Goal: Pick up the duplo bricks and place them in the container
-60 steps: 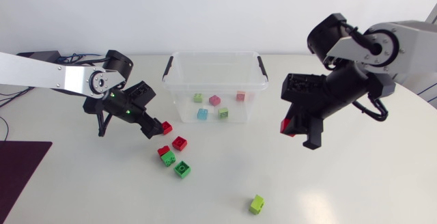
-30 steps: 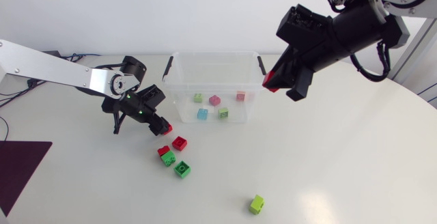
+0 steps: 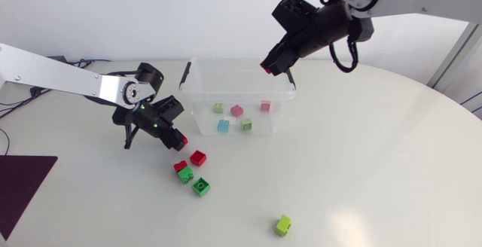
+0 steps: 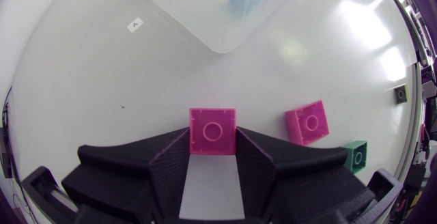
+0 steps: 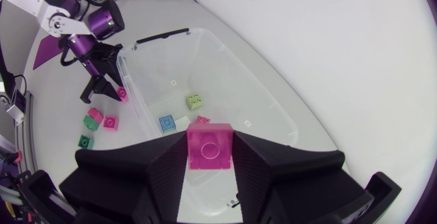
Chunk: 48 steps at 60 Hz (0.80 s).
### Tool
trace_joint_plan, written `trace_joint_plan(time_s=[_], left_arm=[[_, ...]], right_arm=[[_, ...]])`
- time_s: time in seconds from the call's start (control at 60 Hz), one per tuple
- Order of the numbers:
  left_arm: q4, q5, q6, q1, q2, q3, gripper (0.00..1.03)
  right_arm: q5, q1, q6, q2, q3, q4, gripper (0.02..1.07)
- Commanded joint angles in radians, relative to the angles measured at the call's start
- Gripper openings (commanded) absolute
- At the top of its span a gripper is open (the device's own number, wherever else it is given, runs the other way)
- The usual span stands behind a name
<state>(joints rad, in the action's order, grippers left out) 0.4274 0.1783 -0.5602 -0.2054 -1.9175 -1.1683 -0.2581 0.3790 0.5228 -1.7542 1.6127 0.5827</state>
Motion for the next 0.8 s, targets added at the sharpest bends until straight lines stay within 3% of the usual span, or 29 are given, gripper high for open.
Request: trace_joint_plan(time_s=[0.0, 0.117, 0.15, 0.167, 0.2, 0.35, 0.433, 0.6, 0.783], left_arm=[[0.025, 0.000, -0.029, 0.015, 0.103, 0.018, 0.19], [0.073, 0.000, -0.033, 0.029, 0.210, 0.009, 0.19], [0.093, 0.001, -0.033, 0.032, 0.241, 0.001, 0.19], [0.102, 0.001, -0.032, 0.032, 0.262, -0.004, 0.19], [0.125, 0.006, -0.029, 0.032, 0.302, -0.017, 0.19], [0.146, 0.020, 0.009, 0.000, 0.370, -0.054, 0.19], [0.148, 0.021, 0.033, -0.026, 0.382, -0.077, 0.19], [0.131, 0.024, 0.111, -0.088, 0.376, -0.160, 0.19], [0.079, 0.026, 0.204, -0.137, 0.322, -0.272, 0.19]], right_arm=[[0.011, 0.011, -0.035, -0.062, 0.046, -0.021, 0.29], [0.028, 0.011, -0.047, -0.125, 0.064, -0.044, 0.31], [0.034, 0.011, -0.052, -0.137, 0.065, -0.050, 0.40], [0.042, 0.011, -0.055, -0.149, 0.069, -0.052, 0.50], [0.046, 0.011, -0.060, -0.159, 0.070, -0.055, 0.61], [0.053, 0.009, -0.063, -0.151, 0.062, -0.055, 0.94], [0.059, 0.011, -0.063, -0.119, 0.041, -0.055, 1.00], [0.060, 0.020, -0.064, 0.025, -0.076, -0.050, 1.00], [0.062, 0.018, -0.029, 0.226, -0.303, -0.014, 1.00]])
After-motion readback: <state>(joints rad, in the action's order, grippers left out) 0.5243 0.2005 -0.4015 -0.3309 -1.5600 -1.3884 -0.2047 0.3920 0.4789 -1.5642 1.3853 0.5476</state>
